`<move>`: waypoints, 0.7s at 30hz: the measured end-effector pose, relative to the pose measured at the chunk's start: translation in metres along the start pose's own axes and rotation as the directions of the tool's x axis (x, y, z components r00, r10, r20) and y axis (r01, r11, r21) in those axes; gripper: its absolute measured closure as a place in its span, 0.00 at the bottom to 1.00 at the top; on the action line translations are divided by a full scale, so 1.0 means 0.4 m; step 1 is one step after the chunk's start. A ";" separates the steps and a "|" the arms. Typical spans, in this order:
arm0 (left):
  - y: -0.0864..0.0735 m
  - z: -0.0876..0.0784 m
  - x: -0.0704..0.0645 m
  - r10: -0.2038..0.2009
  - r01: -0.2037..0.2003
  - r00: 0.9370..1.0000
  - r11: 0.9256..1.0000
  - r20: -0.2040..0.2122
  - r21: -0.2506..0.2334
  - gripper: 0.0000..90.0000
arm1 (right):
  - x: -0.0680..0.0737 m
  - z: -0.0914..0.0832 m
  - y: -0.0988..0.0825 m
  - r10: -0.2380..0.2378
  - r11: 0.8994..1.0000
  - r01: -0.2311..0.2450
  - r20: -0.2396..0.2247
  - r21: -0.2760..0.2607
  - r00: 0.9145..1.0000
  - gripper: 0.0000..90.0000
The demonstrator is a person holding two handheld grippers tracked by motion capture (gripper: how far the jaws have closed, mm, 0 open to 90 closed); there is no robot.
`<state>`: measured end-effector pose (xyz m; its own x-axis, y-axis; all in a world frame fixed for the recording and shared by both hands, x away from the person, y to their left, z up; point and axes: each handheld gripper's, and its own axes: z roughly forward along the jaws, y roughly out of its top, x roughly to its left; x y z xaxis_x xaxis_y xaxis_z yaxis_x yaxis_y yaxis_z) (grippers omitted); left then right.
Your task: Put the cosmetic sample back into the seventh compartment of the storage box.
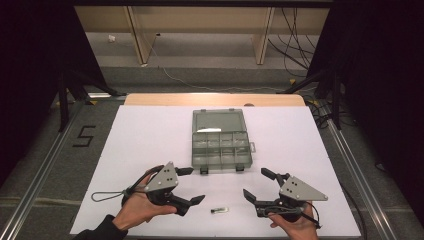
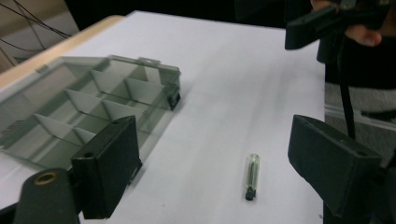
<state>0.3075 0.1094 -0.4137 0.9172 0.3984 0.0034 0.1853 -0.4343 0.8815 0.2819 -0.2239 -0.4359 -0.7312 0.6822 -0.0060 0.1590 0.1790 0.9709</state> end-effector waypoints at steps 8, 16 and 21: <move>0.012 0.075 -0.002 0.047 -0.053 0.997 0.991 0.056 0.119 0.20 | 0.004 -0.003 0.001 0.021 1.000 -0.020 -0.006 0.013 1.000 0.17; 0.012 0.135 -0.016 0.096 -0.124 0.988 0.963 0.124 0.238 0.25 | 0.000 0.000 0.000 -0.003 1.000 0.003 -0.001 -0.001 1.000 0.17; 0.013 0.168 -0.030 0.127 -0.178 0.976 0.933 0.175 0.313 0.27 | 0.004 -0.003 0.001 0.020 1.000 -0.020 -0.008 0.013 1.000 0.17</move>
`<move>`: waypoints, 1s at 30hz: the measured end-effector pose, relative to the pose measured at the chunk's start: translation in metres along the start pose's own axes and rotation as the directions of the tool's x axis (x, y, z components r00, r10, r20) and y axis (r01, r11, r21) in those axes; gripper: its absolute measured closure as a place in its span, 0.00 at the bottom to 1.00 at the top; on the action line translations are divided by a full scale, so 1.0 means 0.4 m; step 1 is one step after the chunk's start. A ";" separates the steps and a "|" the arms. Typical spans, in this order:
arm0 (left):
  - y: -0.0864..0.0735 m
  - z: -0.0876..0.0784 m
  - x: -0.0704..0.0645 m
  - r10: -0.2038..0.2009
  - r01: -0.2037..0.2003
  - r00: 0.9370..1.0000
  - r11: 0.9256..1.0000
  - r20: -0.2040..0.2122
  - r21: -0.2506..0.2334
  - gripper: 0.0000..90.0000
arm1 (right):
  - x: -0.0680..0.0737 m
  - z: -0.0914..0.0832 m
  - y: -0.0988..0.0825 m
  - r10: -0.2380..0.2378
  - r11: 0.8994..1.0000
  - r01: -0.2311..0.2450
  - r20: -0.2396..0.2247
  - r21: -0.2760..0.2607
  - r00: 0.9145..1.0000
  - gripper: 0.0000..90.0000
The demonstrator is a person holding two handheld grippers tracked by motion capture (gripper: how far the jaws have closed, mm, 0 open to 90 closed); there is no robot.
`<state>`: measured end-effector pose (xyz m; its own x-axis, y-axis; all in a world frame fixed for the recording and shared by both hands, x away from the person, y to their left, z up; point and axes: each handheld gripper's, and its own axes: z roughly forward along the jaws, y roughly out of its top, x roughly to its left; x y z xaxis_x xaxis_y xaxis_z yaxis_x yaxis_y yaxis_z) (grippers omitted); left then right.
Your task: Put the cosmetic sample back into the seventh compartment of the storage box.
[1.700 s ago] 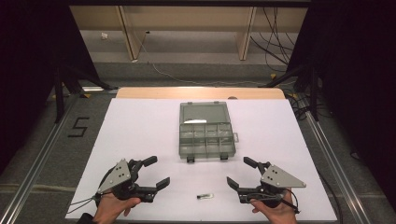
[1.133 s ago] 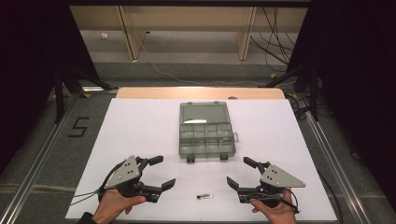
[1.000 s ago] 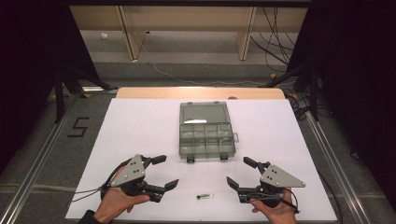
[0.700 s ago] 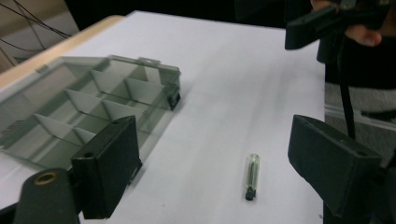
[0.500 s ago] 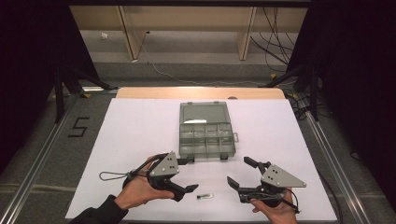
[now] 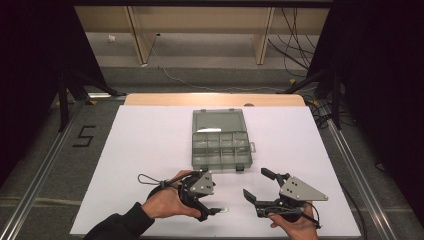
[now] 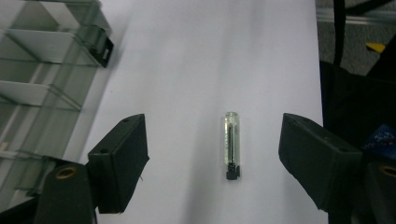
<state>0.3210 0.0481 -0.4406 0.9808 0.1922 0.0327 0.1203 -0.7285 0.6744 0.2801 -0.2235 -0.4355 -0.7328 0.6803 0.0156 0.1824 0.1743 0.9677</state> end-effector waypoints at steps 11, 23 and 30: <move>0.026 0.065 -0.011 0.031 -0.038 0.998 0.992 0.056 0.122 0.37 | 0.000 0.000 0.000 -0.002 1.000 0.002 -0.003 0.000 1.000 0.17; 0.039 0.107 -0.012 0.046 -0.072 0.993 0.967 0.109 0.244 0.61 | -0.003 0.001 0.001 -0.025 0.999 0.025 0.004 -0.020 1.000 0.17; 0.037 0.119 -0.007 0.010 -0.041 0.994 0.959 0.109 0.280 0.79 | -0.003 0.002 0.001 -0.028 0.999 0.028 0.003 -0.021 1.000 0.17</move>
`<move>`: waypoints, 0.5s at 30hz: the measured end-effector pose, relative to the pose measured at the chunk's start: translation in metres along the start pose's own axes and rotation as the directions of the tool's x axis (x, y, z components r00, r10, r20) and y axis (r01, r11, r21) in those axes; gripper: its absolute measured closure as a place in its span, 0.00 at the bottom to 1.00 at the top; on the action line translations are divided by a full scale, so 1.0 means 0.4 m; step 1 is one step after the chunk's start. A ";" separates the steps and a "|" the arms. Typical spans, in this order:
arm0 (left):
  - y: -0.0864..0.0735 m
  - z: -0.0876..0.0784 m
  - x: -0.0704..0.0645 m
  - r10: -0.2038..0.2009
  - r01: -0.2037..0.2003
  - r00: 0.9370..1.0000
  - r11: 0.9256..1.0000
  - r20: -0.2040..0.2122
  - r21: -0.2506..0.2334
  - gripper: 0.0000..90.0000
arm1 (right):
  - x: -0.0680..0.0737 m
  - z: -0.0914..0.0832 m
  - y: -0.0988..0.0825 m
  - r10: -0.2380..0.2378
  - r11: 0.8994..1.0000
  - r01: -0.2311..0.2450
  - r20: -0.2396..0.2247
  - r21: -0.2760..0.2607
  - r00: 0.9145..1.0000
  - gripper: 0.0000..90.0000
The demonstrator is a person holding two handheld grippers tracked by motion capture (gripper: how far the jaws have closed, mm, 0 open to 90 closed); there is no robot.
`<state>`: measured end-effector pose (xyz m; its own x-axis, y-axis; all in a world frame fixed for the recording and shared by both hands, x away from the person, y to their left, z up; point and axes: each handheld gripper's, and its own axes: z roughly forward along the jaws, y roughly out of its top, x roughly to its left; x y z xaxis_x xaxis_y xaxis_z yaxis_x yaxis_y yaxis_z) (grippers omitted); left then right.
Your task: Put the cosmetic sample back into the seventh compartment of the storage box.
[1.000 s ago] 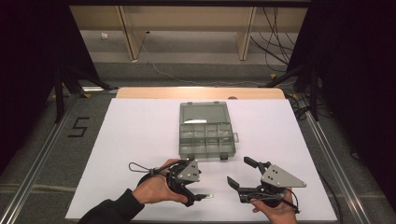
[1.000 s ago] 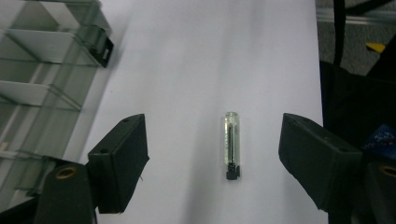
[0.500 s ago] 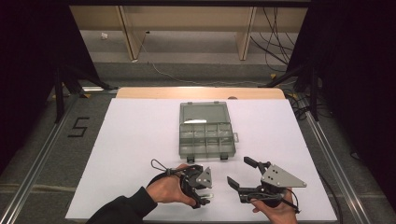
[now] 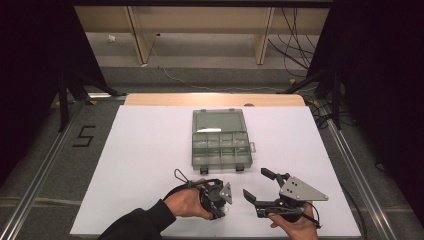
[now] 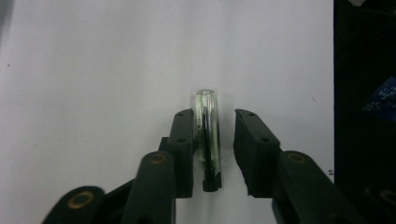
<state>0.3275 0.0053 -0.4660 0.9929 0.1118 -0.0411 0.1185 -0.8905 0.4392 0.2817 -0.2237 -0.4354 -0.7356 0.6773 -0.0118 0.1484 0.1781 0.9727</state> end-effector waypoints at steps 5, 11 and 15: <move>-0.001 0.000 0.008 -0.012 0.012 1.000 1.000 0.008 -0.002 0.89 | 0.006 -0.002 0.000 0.029 0.999 -0.029 -0.013 0.018 0.999 0.17; -0.003 0.000 0.008 -0.031 0.031 0.999 0.999 0.019 -0.011 0.89 | 0.005 -0.001 0.000 0.023 1.000 -0.023 -0.009 0.017 1.000 0.17; -0.003 -0.009 0.013 -0.018 0.018 1.000 1.000 0.008 -0.010 0.89 | 0.005 -0.002 0.000 0.025 1.000 -0.024 -0.009 0.017 1.000 0.17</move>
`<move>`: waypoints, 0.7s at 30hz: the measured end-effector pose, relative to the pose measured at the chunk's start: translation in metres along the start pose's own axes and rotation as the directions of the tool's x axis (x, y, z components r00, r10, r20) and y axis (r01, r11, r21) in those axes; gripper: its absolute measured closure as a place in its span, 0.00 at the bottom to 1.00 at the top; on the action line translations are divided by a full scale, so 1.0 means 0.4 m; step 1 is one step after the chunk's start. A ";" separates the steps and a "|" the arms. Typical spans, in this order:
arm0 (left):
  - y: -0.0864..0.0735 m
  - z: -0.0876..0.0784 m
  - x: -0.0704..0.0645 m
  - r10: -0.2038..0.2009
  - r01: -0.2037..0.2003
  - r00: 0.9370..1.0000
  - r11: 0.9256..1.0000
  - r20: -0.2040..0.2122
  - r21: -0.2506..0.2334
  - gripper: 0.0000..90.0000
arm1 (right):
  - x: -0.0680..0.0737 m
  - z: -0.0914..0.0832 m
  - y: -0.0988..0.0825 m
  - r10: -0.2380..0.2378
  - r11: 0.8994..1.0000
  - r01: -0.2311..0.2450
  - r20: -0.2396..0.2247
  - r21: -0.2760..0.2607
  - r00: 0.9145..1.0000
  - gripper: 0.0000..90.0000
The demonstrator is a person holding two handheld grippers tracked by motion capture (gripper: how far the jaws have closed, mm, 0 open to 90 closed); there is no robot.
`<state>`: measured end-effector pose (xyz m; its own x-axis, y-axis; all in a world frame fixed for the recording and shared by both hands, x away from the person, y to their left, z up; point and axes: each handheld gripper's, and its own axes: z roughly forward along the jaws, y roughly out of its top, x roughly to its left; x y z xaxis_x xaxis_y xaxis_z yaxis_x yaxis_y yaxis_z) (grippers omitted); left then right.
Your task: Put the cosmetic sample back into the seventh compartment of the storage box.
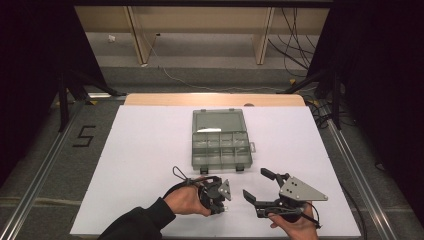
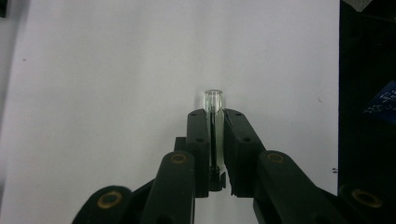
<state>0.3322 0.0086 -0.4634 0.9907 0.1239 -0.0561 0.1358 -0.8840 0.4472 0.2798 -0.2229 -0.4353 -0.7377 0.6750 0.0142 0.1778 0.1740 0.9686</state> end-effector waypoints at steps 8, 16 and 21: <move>0.001 -0.047 0.020 -0.049 0.047 0.998 0.996 -0.032 -0.071 0.89 | 0.000 0.000 0.000 -0.001 1.000 0.001 0.001 -0.001 1.000 0.17; 0.007 -0.087 0.042 -0.074 0.066 0.996 0.987 -0.055 -0.144 0.89 | -0.001 0.001 -0.001 -0.002 1.000 0.002 -0.004 0.003 1.000 0.17; 0.011 -0.108 0.058 -0.111 0.096 0.991 0.977 -0.069 -0.188 0.89 | -0.001 0.002 -0.002 0.009 1.000 -0.009 -0.015 -0.001 1.000 0.17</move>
<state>0.3556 0.0270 -0.4242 0.9667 0.2524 -0.0434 0.2272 -0.7672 0.5998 0.2803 -0.2227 -0.4361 -0.7458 0.6656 0.0264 0.1839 0.1676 0.9686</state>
